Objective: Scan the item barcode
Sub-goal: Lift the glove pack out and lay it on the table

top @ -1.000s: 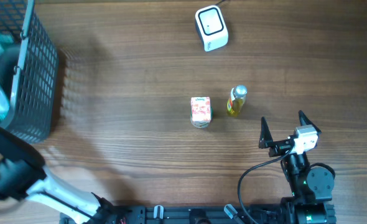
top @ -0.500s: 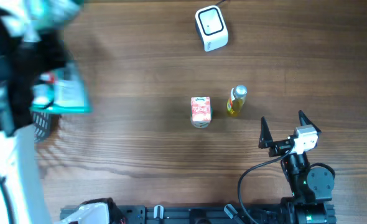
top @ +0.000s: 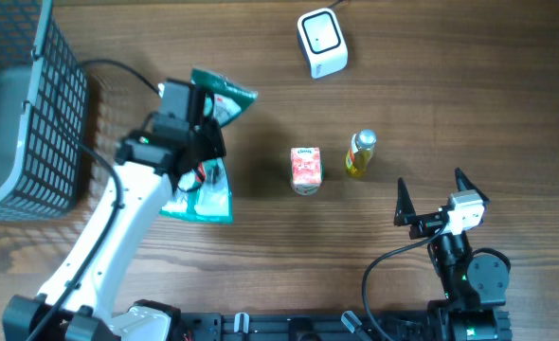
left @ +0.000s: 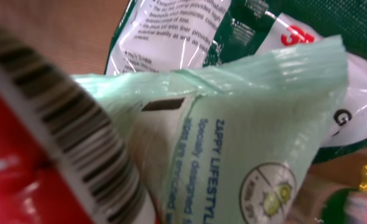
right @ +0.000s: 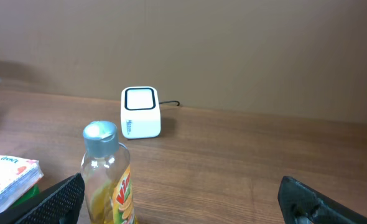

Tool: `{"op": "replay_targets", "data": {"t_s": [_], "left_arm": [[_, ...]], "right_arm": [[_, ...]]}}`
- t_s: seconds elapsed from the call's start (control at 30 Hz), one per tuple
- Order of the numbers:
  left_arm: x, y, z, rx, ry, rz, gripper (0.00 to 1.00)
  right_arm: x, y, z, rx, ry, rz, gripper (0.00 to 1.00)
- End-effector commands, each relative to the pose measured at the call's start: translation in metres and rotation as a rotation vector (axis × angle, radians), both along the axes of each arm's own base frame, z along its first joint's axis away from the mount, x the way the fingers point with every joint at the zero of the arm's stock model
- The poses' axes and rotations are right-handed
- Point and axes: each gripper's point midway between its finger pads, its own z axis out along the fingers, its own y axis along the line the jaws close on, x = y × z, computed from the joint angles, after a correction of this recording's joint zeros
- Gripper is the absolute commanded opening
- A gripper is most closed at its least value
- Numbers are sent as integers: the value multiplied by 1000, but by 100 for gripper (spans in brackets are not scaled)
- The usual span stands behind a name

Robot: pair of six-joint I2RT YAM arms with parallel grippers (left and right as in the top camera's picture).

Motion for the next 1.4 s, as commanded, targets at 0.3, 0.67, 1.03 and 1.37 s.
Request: {"op": "replay_targets", "data": {"t_s": [0.3,0.67,1.03,1.37], "left_arm": [[-6,15,-79,56,-20,72,40],[-6,14,-75,140,27,-59,100],[-1,9,-41,256,2,-116,100],[1,9,-43,72,19,12,100]], "right_arm": [[0,-4,2,14,-8,-18,100],[0,-4,2,14,-8,-18,100],[0,-4,2,14,-8,-18,100],[0,-4,2,14,-8,-18,100]]}}
